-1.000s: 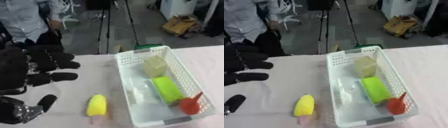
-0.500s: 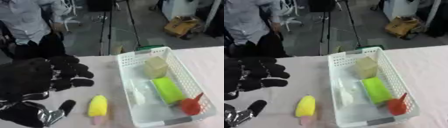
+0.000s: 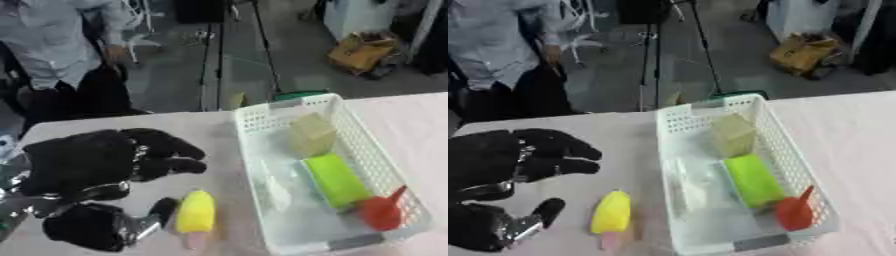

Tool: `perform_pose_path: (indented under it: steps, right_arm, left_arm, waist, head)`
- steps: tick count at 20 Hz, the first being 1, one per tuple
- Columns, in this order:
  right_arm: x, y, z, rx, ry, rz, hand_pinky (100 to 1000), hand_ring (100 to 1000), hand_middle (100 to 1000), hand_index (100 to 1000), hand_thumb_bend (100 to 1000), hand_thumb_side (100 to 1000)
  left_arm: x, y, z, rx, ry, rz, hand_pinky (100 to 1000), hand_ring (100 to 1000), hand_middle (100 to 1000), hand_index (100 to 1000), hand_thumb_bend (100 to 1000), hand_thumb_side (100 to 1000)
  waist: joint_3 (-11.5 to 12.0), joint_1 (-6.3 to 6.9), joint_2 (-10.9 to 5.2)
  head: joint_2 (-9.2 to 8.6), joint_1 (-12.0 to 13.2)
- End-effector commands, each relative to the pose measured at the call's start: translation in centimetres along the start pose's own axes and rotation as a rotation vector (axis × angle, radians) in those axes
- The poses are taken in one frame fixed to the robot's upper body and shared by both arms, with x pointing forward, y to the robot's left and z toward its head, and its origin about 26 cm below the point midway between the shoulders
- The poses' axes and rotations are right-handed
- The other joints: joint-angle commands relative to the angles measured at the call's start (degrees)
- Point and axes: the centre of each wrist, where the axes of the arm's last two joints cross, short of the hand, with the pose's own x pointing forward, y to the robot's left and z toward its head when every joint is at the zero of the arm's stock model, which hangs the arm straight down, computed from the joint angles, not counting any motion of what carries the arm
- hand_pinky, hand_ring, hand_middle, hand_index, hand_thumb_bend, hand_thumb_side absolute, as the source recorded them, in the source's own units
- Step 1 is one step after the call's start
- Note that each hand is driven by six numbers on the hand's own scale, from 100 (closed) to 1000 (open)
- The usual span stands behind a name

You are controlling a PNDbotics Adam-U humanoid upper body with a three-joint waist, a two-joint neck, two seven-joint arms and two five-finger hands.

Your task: Pick up objects on the table and place them in the box.

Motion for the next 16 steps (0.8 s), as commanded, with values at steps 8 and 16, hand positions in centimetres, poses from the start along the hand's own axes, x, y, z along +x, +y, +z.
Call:
perform_pose_path:
  steps: [8,16]
  right_arm:
    - [0.2,-0.4,-1.0,-0.007,-0.020,0.009,903,874,733,852,100,1000]
    - [0.0,-0.8,-1.1,-0.003,0.004,0.038,906,872,725,844,100,1000]
  left_arm:
    - [-2.3,-3.2,-2.3,0.105,0.142,0.174,941,937,918,1000,100,1000]
    - [-3.1,-6.2,-4.7,0.175,0.224,0.238,1000,1000,1000,1000,100,1000]
  waist:
    - [1.20,0.79,-1.99]
    - [3.32,2.28,-2.96]
  head:
    - [0.76,-1.03]
    - [1.89,-2.11]
